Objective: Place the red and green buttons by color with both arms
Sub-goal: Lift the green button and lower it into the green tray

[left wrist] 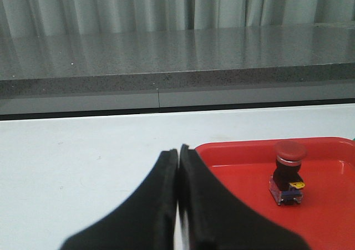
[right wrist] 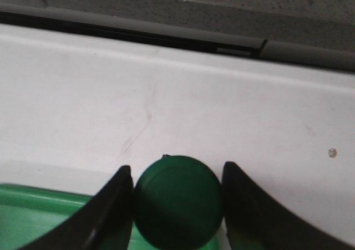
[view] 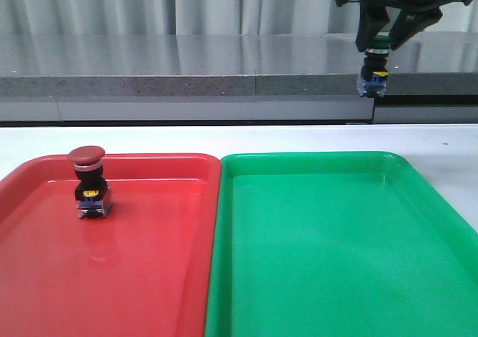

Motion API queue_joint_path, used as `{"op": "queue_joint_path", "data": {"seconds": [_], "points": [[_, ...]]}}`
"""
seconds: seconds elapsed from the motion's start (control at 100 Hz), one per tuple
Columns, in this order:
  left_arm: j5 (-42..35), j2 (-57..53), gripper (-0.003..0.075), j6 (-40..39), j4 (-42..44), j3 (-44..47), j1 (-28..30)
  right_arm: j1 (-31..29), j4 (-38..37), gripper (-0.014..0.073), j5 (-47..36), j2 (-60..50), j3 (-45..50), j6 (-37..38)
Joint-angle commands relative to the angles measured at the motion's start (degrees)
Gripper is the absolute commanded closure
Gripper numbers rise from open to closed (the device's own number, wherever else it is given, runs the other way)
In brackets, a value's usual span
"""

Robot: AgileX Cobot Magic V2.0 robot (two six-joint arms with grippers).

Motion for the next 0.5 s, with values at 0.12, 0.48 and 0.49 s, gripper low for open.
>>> {"op": "queue_joint_path", "data": {"seconds": [0.12,0.48,0.49], "points": [[-4.8,-1.9,0.0739,-0.5,-0.5,1.5,-0.5,3.8,-1.2,0.0337,-2.8,-8.3,3.9,-0.2],[-4.8,-1.9,0.0739,-0.5,-0.5,1.5,-0.5,8.6,-1.2,0.0337,-8.9,-15.6,19.3,4.7],[-4.8,-1.9,0.0739,-0.5,-0.5,1.5,-0.5,8.8,-1.2,0.0337,-9.2,-15.8,19.8,4.8]]}}
